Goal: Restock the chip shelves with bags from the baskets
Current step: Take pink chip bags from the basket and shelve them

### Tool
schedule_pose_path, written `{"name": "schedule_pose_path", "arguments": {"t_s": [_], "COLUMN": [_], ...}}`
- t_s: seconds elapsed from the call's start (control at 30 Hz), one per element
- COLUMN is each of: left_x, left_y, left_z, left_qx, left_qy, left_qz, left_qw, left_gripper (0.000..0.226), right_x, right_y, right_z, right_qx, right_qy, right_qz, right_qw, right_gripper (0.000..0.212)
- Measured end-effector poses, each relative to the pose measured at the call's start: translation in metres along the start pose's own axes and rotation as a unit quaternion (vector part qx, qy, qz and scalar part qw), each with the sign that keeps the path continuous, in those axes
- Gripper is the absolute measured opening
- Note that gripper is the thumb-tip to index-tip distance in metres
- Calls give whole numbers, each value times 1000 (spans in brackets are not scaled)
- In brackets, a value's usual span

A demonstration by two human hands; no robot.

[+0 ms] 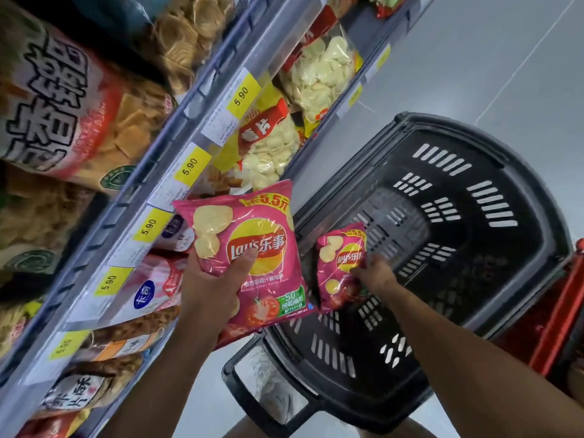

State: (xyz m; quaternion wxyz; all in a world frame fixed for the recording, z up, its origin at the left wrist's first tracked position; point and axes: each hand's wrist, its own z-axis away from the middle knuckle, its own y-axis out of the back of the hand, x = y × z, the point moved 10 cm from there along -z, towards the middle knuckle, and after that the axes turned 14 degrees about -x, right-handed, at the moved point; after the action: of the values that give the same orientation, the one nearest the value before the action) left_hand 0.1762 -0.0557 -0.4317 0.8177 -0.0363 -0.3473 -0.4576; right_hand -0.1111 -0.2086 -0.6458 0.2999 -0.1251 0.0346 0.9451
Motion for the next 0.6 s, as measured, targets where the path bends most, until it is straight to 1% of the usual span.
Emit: {"name": "schedule_pose_path", "arguments": {"t_s": [0.13, 0.23, 0.3, 0.4, 0.5, 0.6], "left_x": [0, 3, 6, 8, 6, 6], "left_y": [2, -1, -2, -4, -3, -3], "left_z": [-3, 0, 2, 5, 5, 11], "left_qx": [4, 4, 4, -3, -4, 9], "left_qy": [-10, -15, -19, -27, -31, -19], "left_qz": [-13, -15, -19, -11, -15, -28], "left_qw": [1000, 1000, 1000, 1000, 999, 999], "left_gripper": [74, 65, 63, 63, 65, 84], "right_x": [5, 13, 20, 19, 21, 12], "right_y": [-5, -1, 4, 9, 14, 23], "right_z": [-29, -35, -34, -28, -12, 23], "right_qx": [19, 39, 49, 45, 43, 50], "right_qy": [-6, -15, -14, 11, 10, 34], "right_qz": [39, 47, 44, 79, 77, 46], "right_qw": [999, 998, 998, 996, 996, 997], "right_gripper": [54, 39, 40, 30, 30, 32]}}
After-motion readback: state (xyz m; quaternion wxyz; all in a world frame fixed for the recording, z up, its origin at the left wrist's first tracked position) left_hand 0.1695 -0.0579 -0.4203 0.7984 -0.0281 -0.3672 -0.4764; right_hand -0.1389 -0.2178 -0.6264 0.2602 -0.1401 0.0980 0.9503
